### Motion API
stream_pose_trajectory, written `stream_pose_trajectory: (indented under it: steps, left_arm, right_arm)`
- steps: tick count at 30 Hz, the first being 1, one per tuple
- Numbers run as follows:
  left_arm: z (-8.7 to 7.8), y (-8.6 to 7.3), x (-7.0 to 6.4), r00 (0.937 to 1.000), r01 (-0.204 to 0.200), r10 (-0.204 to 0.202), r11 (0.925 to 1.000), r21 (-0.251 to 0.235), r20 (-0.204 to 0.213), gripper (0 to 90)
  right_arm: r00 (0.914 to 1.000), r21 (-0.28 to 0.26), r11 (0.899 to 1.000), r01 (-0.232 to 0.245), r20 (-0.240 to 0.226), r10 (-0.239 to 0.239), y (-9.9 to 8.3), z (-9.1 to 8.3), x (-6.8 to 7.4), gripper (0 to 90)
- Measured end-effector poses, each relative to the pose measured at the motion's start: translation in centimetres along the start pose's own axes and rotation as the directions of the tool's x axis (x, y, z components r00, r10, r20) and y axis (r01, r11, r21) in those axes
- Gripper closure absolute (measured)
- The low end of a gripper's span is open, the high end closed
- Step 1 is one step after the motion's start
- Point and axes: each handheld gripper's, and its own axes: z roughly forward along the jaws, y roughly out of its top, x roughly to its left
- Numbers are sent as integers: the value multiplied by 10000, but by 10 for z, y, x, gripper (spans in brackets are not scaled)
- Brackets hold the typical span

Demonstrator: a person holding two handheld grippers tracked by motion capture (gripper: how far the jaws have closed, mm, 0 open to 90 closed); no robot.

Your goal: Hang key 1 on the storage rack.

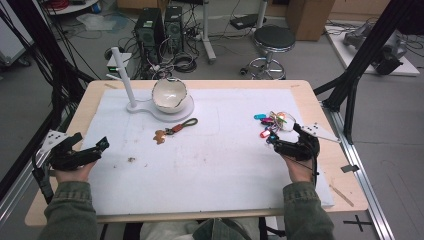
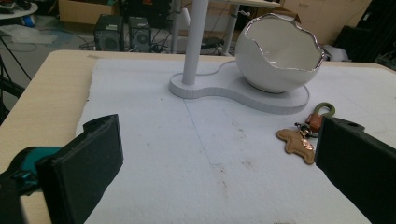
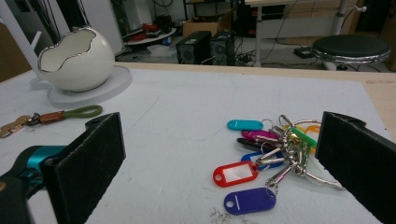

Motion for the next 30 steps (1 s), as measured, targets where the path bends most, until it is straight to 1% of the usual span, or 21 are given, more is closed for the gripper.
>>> stream_pose_trajectory:
  steps: [8,21,26,28,30]
  left_arm:
    - [0,0,0,10000,-5,4,10000,20,30,17]
    - [2,0,-1,9999,-18,16,9999,150,146,17]
    - [4,0,-3,9996,-6,1,9998,178,283,17]
    - [6,1,-4,9994,-58,47,9995,306,349,17]
    - [8,2,-6,9984,-130,102,9987,501,563,17]
  right_arm:
    - [9999,48,9999,98,-46,-97,0,1,2,5]
    - [10000,91,9999,74,-66,-73,-1,1,1,5]
    - [9999,125,9999,118,-82,-117,-1,2,2,5]
    - [9998,132,9998,158,-91,-157,-1,2,2,5]
    - [9997,169,9996,217,-125,-215,-1,2,3,5]
